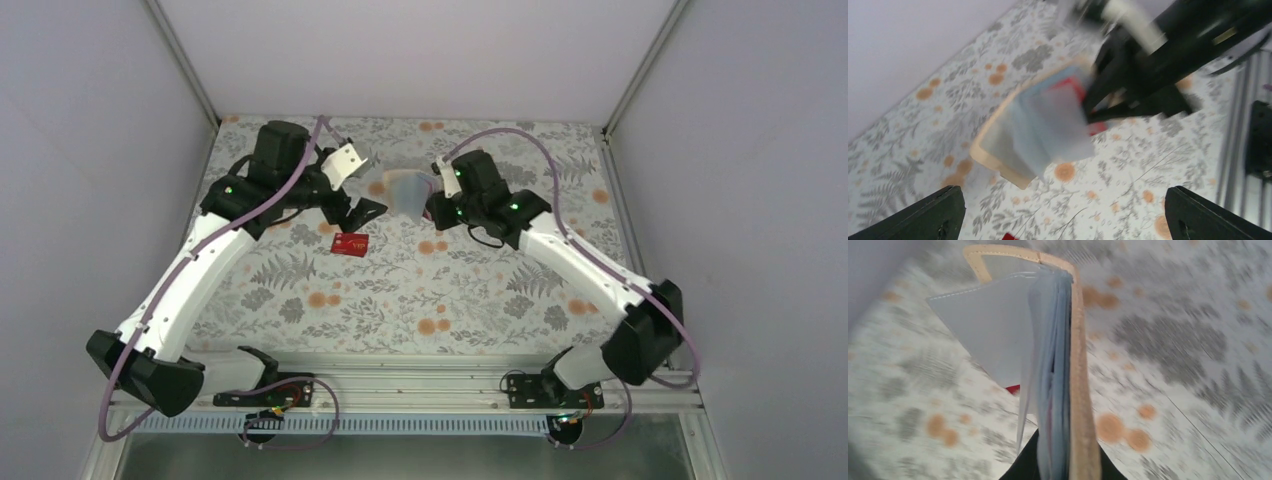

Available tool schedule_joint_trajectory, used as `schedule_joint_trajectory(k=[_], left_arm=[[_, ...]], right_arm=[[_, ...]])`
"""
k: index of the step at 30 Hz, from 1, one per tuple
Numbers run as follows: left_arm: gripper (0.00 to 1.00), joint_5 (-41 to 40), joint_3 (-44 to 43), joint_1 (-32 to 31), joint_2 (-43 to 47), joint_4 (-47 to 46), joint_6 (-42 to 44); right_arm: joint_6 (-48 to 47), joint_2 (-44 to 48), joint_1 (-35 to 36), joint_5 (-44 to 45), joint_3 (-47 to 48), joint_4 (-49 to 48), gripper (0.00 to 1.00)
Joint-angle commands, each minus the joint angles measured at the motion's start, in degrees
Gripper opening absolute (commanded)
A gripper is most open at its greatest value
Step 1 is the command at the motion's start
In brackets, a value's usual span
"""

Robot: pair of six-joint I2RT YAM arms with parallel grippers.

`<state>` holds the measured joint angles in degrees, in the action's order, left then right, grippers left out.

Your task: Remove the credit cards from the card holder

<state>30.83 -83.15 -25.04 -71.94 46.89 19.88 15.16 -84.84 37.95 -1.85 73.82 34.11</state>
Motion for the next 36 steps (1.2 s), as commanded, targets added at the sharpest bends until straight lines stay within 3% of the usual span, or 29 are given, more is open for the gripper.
schedule_joint_trajectory(k=[1, 5, 12, 19, 23, 30, 33, 36], left_arm=[[1.0, -9.1, 3.7, -1.1, -1.5, -5.4, -2.8], [1.0, -12.2, 0.4, -3.4, -5.1, -5.2, -4.1], [1.0, -12.8, -0.2, -4.9, -6.2, -6.4, -4.2], [1.0, -28.8, 1.1, -4.6, -6.1, -9.9, -3.7], [1.0, -33.5, 1.9, -2.4, -5.0, -11.6, -3.2], [1.0, -28.7, -0.1, 9.6, -4.4, -10.7, -2.1], [1.0, -26.4, -1.2, 11.4, -3.2, -9.7, -0.2], [0.96, -13.5, -4.1, 11.3, -0.8, -6.3, 2.2]], right_arm=[[4.9, 5.9, 0.8, -11.3, 1.2, -11.6, 0.04], [7.8, 6.1, 1.7, -19.5, 1.0, -16.5, 0.04], [8.5, 5.5, 3.0, -21.0, 1.9, -17.1, 0.04], [6.9, 8.5, 3.3, -26.7, 0.9, -18.3, 0.04], [6.3, 11.5, 3.1, -26.6, -0.4, -17.7, 0.04], [6.6, 13.8, 1.3, -19.5, -1.7, -13.4, 0.04], [6.9, 12.9, 1.3, -13.6, -0.4, -10.1, 0.04], [6.6, 10.4, 1.3, -9.5, 1.5, -7.2, 0.04]])
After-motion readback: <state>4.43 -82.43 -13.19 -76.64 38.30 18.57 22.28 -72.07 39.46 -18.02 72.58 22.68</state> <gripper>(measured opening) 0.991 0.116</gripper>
